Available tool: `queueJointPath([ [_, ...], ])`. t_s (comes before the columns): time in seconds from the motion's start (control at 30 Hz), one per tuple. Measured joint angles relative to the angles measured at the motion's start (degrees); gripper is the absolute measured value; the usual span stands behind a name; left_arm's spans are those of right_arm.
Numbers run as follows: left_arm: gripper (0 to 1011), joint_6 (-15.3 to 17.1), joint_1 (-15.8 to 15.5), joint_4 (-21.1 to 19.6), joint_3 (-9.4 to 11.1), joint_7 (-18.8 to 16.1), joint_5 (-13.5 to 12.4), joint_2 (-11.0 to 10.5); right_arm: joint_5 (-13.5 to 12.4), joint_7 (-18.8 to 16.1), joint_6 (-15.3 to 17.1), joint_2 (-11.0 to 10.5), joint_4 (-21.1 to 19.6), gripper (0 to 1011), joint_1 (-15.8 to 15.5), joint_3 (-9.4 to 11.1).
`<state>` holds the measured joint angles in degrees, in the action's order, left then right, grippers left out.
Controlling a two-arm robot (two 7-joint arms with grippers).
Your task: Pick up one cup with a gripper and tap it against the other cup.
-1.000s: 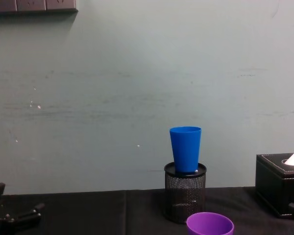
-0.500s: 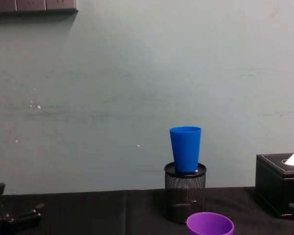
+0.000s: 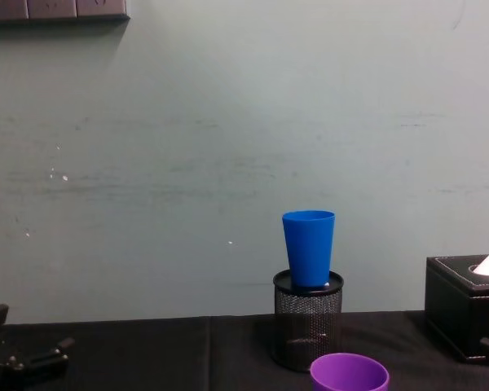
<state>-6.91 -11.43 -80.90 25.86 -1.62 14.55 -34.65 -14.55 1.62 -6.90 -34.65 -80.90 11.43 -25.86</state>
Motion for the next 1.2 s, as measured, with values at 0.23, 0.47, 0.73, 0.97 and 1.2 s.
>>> queueJointPath([
  [0.23, 1000, 0.0, 0.0, 0.0, 0.0, 0.0, 0.0, 0.0, 0.0, 0.0, 0.0, 0.0, 0.0, 1004, 0.0, 0.0],
  [0.47, 1000, 0.0, 0.0, 0.0, 0.0, 0.0, 0.0, 0.0, 0.0, 0.0, 0.0, 0.0, 0.0, 1004, 0.0, 0.0],
  [0.73, 1000, 0.0, 0.0, 0.0, 0.0, 0.0, 0.0, 0.0, 0.1, -1.0, -1.8, 0.5, -0.2, 1004, 0.3, 0.9],
  [0.97, 1000, 0.0, 0.0, 0.0, 0.0, 0.0, 0.0, 0.0, -1.8, -2.8, -3.1, 0.3, -3.7, 1004, -1.8, 3.6],
  [1.2, 1000, 0.0, 0.0, 0.0, 0.0, 0.0, 0.0, 0.0, -7.4, -9.4, -4.5, -1.1, -6.7, 1004, -5.8, 5.2],
])
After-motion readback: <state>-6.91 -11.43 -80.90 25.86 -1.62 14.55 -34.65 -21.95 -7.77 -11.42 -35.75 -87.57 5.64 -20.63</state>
